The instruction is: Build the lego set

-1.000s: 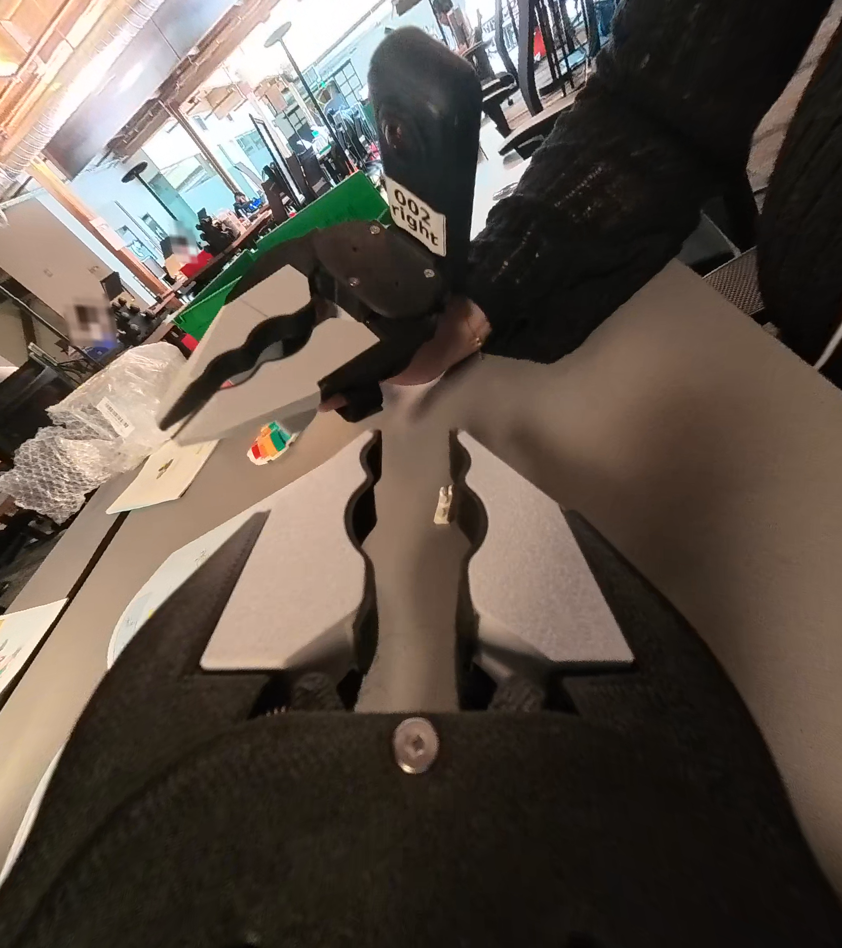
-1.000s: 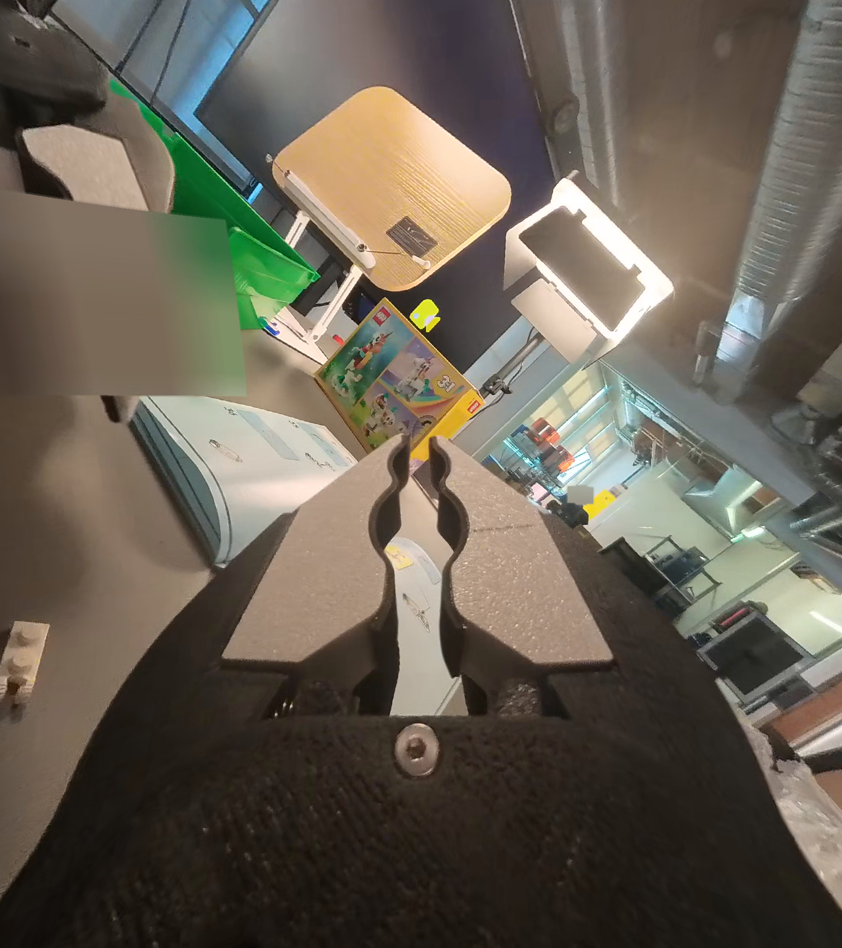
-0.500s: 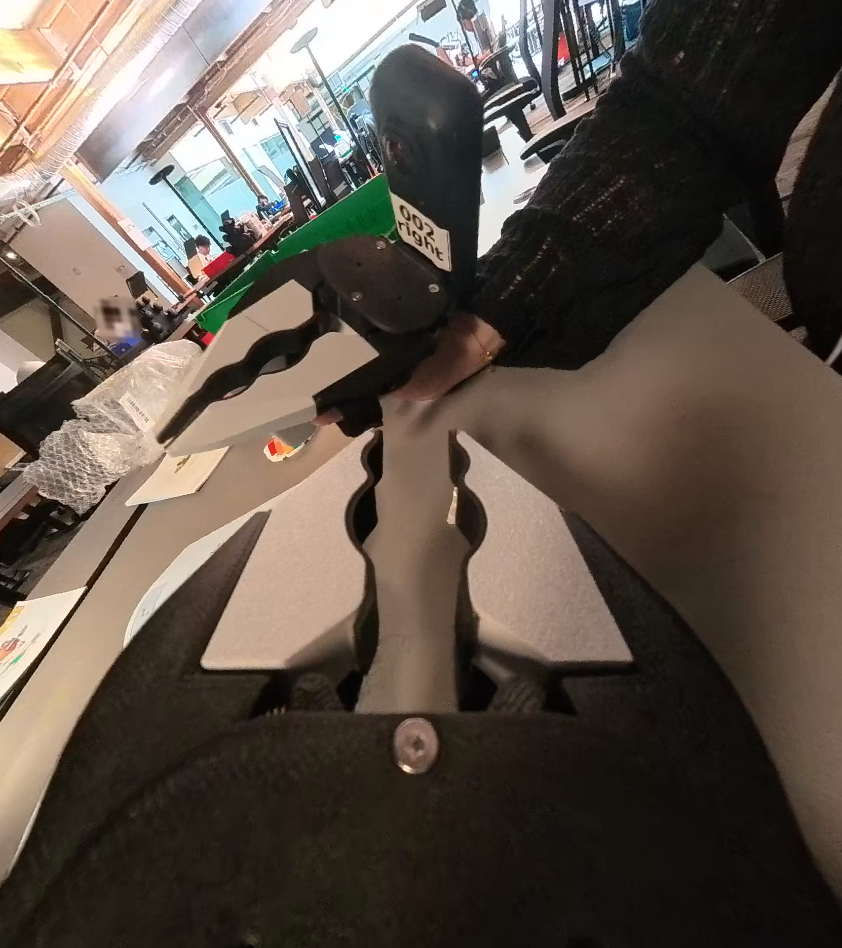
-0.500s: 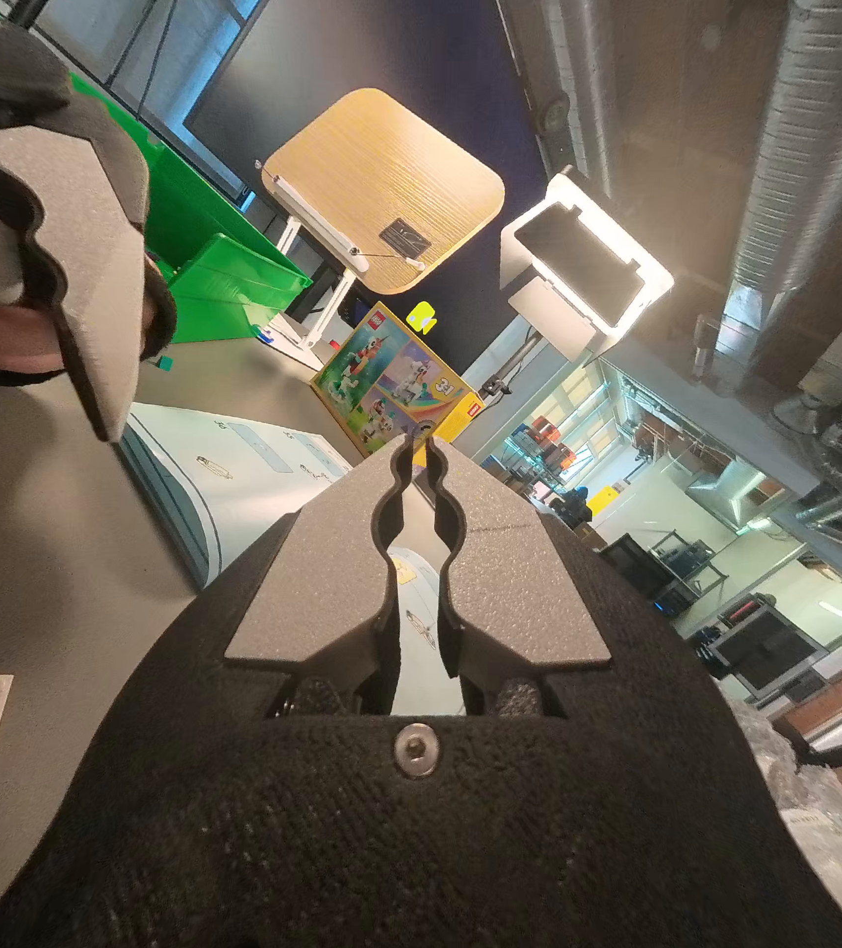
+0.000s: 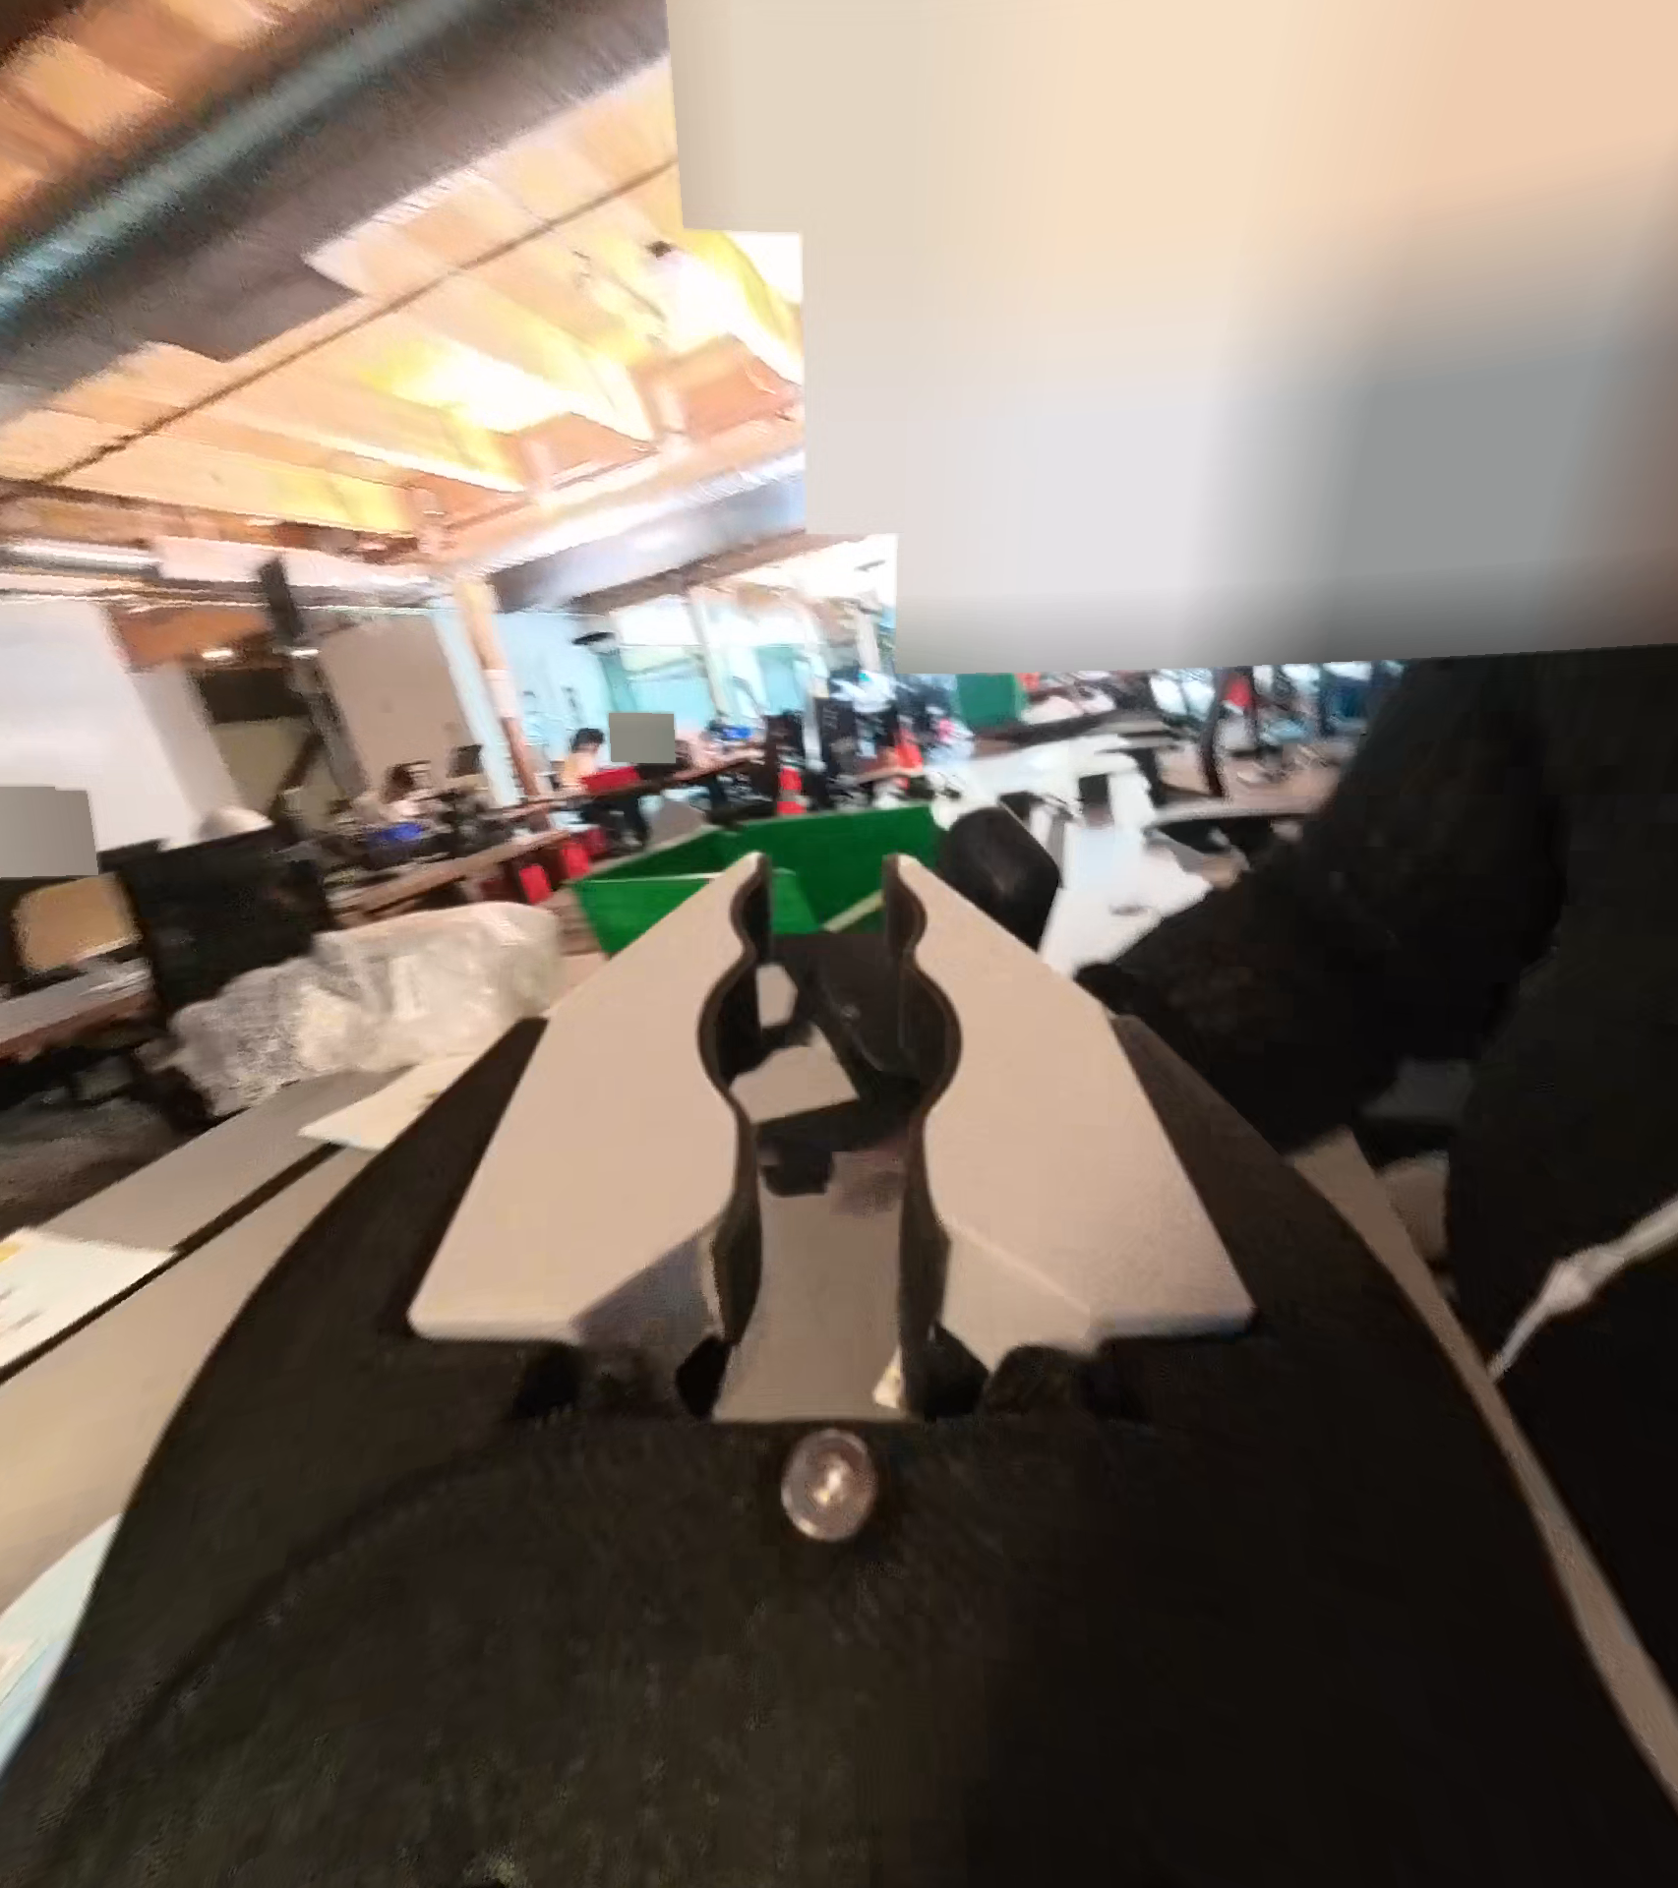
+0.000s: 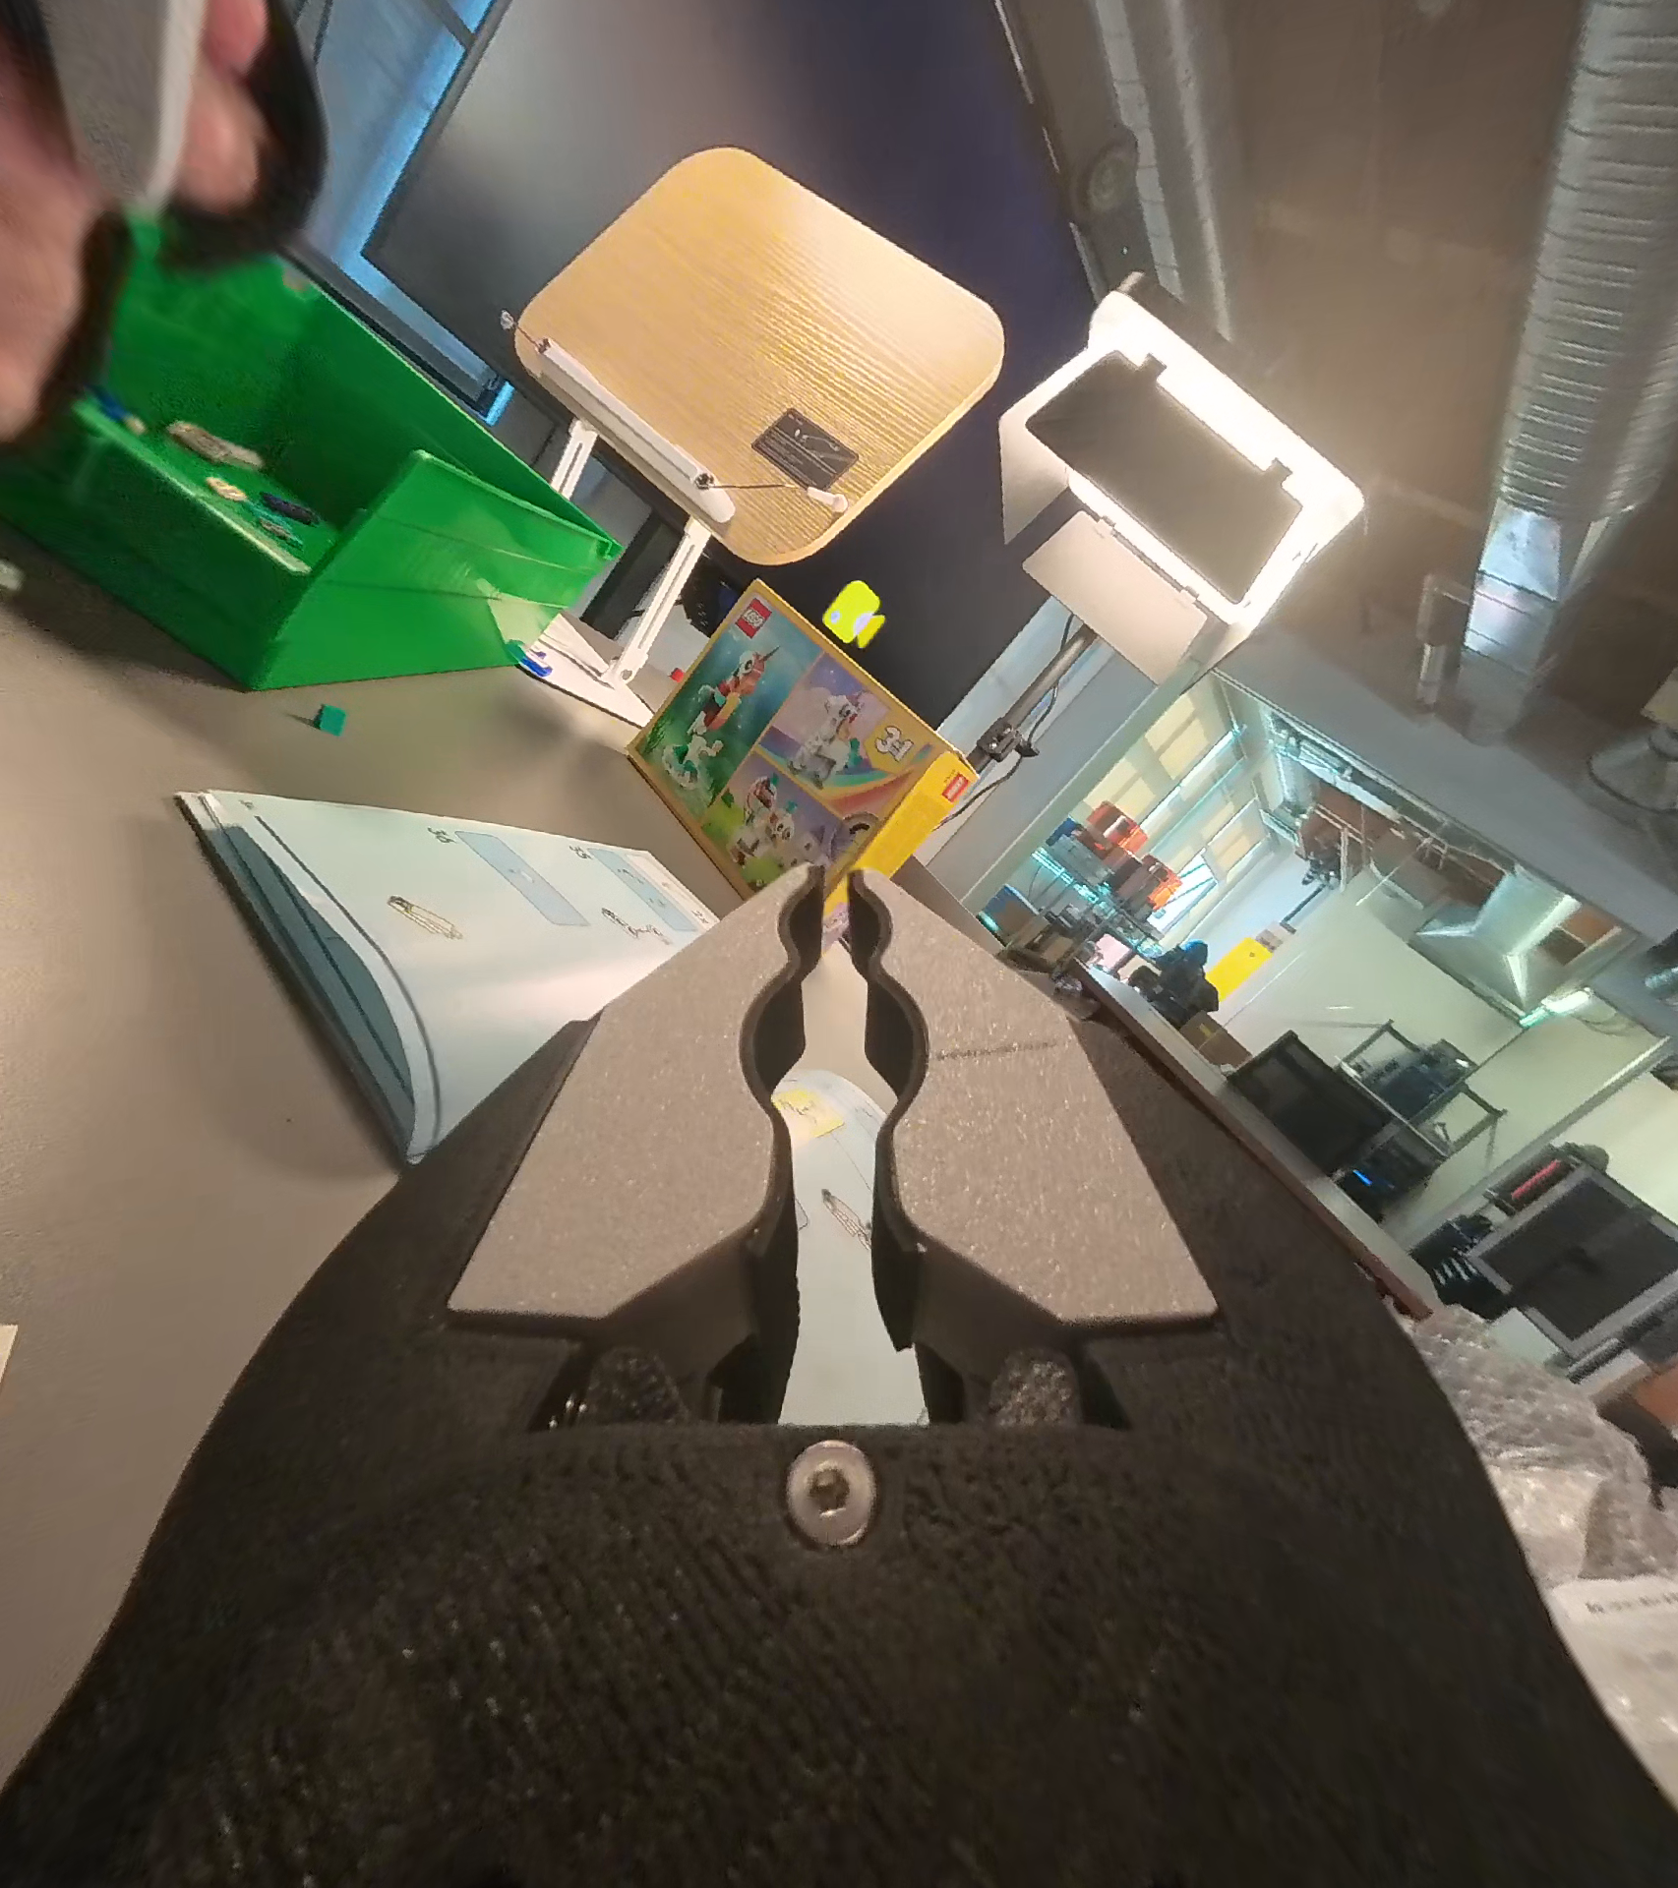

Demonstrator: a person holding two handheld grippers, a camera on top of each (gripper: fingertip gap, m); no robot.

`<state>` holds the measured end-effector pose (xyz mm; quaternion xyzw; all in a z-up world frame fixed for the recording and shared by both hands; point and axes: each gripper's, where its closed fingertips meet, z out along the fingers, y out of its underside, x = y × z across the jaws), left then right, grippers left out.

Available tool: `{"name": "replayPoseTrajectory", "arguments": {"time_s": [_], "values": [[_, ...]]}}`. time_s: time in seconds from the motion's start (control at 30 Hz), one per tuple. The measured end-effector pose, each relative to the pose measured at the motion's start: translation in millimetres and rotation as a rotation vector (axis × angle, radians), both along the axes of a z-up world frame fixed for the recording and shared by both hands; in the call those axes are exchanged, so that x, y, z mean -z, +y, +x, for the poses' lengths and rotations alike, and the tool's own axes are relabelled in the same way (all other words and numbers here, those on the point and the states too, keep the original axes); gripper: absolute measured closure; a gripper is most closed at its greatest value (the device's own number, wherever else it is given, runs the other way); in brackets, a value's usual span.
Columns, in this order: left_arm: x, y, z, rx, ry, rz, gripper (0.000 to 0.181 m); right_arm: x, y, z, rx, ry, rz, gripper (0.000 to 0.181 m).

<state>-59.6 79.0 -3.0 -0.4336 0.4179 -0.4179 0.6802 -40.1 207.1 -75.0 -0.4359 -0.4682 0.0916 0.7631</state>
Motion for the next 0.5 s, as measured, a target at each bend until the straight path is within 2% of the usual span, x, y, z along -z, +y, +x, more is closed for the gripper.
{"name": "replayPoseTrajectory", "arguments": {"time_s": [0.1, 0.2, 0.3, 0.43, 0.5], "values": [[-15, 9, -44, -0.204, -0.036, -0.094, 0.16, -1, 1, 1, 0.003, 0.012, -0.01, 0.179], [-4, 22, -108, -0.526, 0.03, -0.2, 0.157, -1, -1, 0, -0.005, 0.008, -0.008, 0.179], [7, 21, -175, -0.817, 0.119, -0.278, 0.155, 1, -3, -3, -0.012, -0.013, 0.008, 0.179], [12, 18, -264, -1.182, 0.331, -0.294, 0.155, 3, -5, -5, -0.017, -0.029, 0.019, 0.179], [16, 22, -295, -1.273, 0.461, -0.32, 0.153, 3, -4, -5, -0.013, -0.031, 0.017, 0.178]]}}
